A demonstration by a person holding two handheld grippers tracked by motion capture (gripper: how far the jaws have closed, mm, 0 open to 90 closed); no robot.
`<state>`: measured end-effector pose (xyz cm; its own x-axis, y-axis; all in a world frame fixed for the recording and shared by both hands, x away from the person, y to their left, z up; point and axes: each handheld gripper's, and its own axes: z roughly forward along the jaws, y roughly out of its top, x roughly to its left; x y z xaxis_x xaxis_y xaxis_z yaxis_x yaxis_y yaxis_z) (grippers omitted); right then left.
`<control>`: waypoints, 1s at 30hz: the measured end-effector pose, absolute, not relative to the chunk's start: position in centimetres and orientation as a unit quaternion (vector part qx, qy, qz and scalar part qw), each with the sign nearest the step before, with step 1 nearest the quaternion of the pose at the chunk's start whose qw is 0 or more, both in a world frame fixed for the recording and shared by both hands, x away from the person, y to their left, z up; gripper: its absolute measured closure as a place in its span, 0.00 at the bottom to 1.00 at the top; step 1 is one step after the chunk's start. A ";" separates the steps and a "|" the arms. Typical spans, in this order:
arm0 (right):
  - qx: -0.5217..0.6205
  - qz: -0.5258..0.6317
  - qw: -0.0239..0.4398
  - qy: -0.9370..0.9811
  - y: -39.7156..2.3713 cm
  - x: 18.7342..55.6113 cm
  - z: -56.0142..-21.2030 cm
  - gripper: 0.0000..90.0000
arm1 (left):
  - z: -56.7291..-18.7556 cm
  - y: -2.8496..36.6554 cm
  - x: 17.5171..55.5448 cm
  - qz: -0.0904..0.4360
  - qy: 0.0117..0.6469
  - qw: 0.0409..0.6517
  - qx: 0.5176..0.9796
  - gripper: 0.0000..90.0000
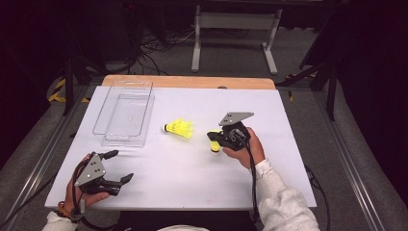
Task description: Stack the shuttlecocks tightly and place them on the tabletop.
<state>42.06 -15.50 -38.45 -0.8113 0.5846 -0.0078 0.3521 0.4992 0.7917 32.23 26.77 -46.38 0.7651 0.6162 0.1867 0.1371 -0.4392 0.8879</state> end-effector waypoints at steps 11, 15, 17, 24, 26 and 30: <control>0.309 0.451 0.159 0.822 -15.9 41.6 -40.8 1.00 | -46.3 26.6 32.0 0.263 0.237 0.476 0.805 0.11; 0.307 0.460 0.168 0.816 -16.7 40.5 -41.5 1.00 | -46.3 26.6 32.1 0.264 0.238 0.475 0.805 0.11; 0.302 0.454 0.178 0.819 -16.9 39.9 -41.4 0.99 | -46.3 26.5 32.1 0.266 0.237 0.472 0.806 0.11; 0.307 0.439 0.185 0.824 -18.7 38.6 -41.9 0.90 | -46.4 26.5 32.1 0.262 0.235 0.471 0.809 0.11; 0.315 0.433 0.182 0.825 -19.3 38.3 -42.2 0.88 | -46.4 26.5 32.1 0.262 0.235 0.471 0.809 0.11; 0.321 0.423 0.175 0.829 -20.3 38.0 -42.6 0.85 | -46.4 26.5 32.1 0.262 0.235 0.470 0.810 0.11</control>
